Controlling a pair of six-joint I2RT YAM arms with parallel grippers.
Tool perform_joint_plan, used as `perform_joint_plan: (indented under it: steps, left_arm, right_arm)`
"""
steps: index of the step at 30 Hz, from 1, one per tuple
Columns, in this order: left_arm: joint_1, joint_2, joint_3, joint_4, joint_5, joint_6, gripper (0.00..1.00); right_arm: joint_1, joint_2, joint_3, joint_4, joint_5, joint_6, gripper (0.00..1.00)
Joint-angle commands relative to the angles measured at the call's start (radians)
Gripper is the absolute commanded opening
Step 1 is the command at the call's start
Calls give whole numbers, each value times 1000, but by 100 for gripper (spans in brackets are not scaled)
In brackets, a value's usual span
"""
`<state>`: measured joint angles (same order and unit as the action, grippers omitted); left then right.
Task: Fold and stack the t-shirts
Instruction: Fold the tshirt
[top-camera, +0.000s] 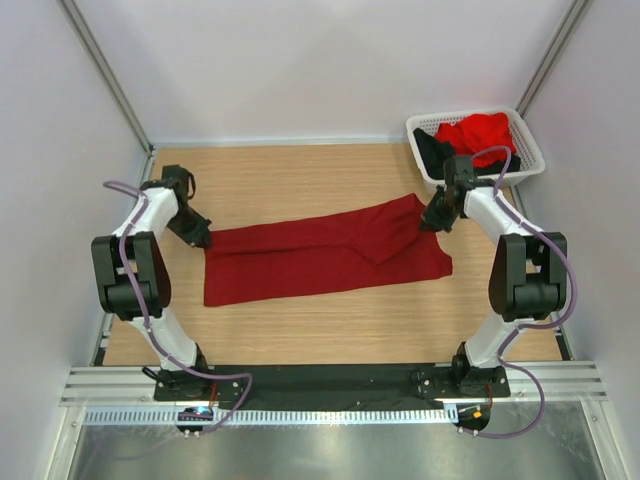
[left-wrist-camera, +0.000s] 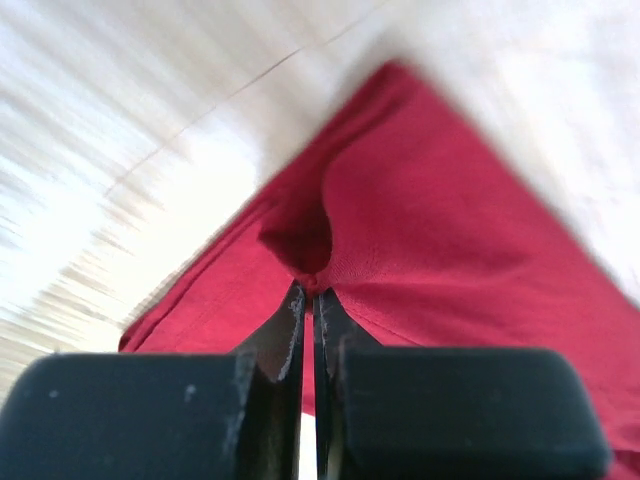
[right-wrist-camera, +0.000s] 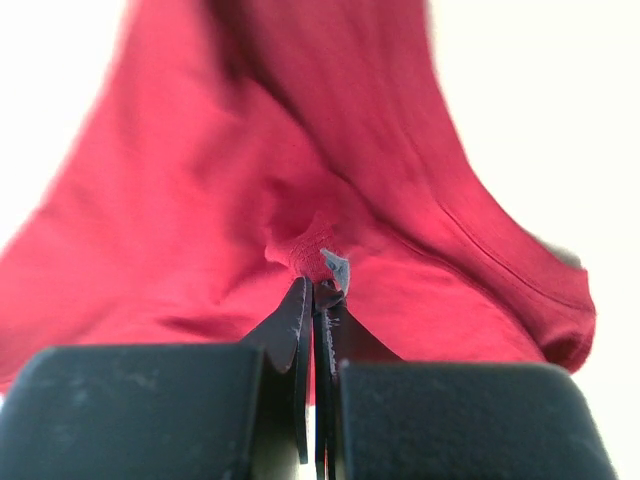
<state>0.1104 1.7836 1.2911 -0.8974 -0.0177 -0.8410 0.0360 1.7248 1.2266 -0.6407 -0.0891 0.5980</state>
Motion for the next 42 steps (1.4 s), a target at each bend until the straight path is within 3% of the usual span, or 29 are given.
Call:
perform_joint_plan:
  steps: [1, 13, 22, 42]
  left_arm:
    - [-23, 13, 137, -60, -103, 106, 0]
    - [-28, 221, 427, -78, -125, 276, 0]
    - [-28, 342, 595, -29, -36, 361, 0]
    - [-12, 459, 746, 21, 156, 287, 0]
  right_arm:
    - [-2, -34, 138, 6, 12, 29, 1]
    - [-1, 110, 361, 157, -67, 131, 1]
    - [-1, 208, 484, 233, -93, 154, 1]
    - [-8, 320, 625, 291, -112, 195, 1]
